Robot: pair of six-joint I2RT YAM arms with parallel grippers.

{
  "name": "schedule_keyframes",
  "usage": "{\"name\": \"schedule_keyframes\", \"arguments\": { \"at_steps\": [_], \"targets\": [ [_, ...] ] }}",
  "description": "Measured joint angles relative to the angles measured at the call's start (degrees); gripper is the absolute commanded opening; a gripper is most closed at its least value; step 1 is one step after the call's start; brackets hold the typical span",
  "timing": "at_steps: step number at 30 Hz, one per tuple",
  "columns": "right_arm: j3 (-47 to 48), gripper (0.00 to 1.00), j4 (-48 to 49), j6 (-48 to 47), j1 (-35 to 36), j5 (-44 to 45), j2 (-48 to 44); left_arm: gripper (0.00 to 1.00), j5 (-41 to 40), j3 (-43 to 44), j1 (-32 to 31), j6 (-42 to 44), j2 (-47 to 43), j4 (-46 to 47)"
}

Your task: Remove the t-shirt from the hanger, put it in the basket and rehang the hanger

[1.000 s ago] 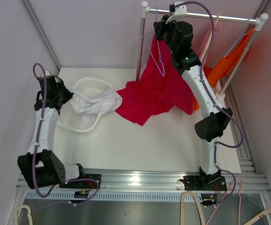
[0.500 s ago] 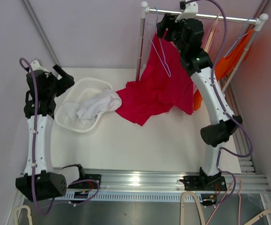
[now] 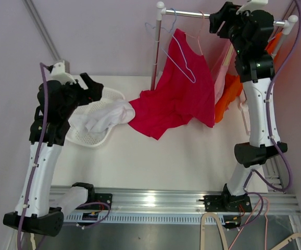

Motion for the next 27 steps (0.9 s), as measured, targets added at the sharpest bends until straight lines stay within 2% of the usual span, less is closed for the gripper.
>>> {"name": "schedule_keyframes", "arguments": {
  "at_steps": [5, 10, 17, 21, 25, 27],
  "targets": [
    [-0.85, 0.64, -3.37, 0.92, -0.90, -4.87, 5.40, 0.96, -1.81, 0.50, -6.99, 2.99, 0.09, 0.13],
    [-2.16, 0.63, -5.18, 0.92, -1.29, -8.24, 6.60, 0.97, -2.64, 1.20, -9.44, 4.28, 0.09, 1.18],
    [-2.12, 0.62, -3.02, 0.94, -1.70, -10.82, 7.10, 0.97, -6.03, 1.40, -13.79, 6.25, 0.52, 2.23],
    [0.92, 0.59, -1.95, 1.22, -2.08, -12.55, 10.56, 0.97, -7.65, 1.51, -15.32, 7.39, 1.46, 2.64],
    [1.62, 0.37, -1.29, 1.99, -2.29, -13.88, 14.01, 0.97, -8.55, 1.51, -15.47, 8.09, 2.45, 2.78],
    [1.62, 0.36, -1.36, 2.40, -2.29, -14.38, 15.45, 0.97, -8.76, 1.51, -15.58, 8.37, 2.86, 2.80]
  ]
}}
